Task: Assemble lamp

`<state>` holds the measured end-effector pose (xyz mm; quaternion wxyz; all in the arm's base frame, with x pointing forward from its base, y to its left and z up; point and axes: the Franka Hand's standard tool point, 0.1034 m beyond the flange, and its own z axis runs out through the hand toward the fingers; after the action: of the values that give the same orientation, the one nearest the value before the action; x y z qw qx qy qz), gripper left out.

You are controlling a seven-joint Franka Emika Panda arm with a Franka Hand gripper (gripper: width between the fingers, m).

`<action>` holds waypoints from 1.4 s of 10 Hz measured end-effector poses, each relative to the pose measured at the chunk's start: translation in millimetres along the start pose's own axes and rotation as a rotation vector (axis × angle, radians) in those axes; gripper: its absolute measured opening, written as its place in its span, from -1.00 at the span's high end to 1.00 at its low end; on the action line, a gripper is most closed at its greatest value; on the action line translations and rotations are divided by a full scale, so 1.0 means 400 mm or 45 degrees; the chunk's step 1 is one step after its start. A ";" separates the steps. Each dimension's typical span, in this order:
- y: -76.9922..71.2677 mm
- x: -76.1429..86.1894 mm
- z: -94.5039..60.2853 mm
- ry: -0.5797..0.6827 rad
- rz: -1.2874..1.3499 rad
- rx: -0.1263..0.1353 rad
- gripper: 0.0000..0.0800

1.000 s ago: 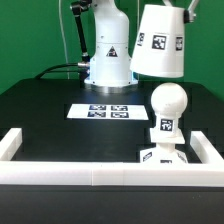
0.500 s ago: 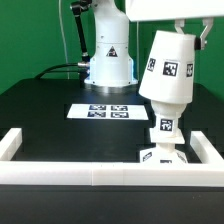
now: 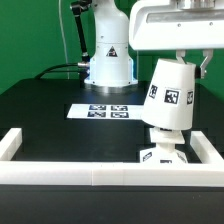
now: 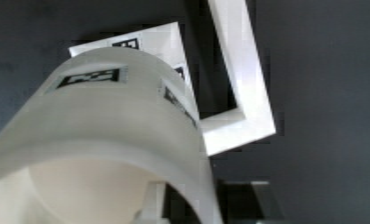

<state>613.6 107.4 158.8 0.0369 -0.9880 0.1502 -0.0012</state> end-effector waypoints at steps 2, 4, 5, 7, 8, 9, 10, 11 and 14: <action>-0.009 -0.003 0.019 0.011 0.018 -0.001 0.89; -0.007 -0.002 0.027 0.015 0.012 -0.004 0.89; -0.005 -0.001 0.030 0.020 0.012 -0.003 0.89; -0.002 0.002 0.027 0.021 0.010 -0.003 0.72; 0.002 0.004 0.023 0.020 0.013 -0.003 0.25; 0.006 0.004 0.015 0.013 0.015 -0.004 -0.09; 0.014 0.004 0.003 0.004 0.021 -0.005 -0.09; 0.024 0.005 -0.011 -0.001 0.028 -0.006 -0.55; 0.032 0.000 -0.060 0.002 0.056 -0.031 -0.73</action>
Offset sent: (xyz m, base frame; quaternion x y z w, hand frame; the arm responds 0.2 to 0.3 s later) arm 0.0008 -0.0021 -0.0046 0.0005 0.0038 -0.0127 0.9999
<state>609.6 93.4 181.6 0.0248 -0.9848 0.1720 0.0008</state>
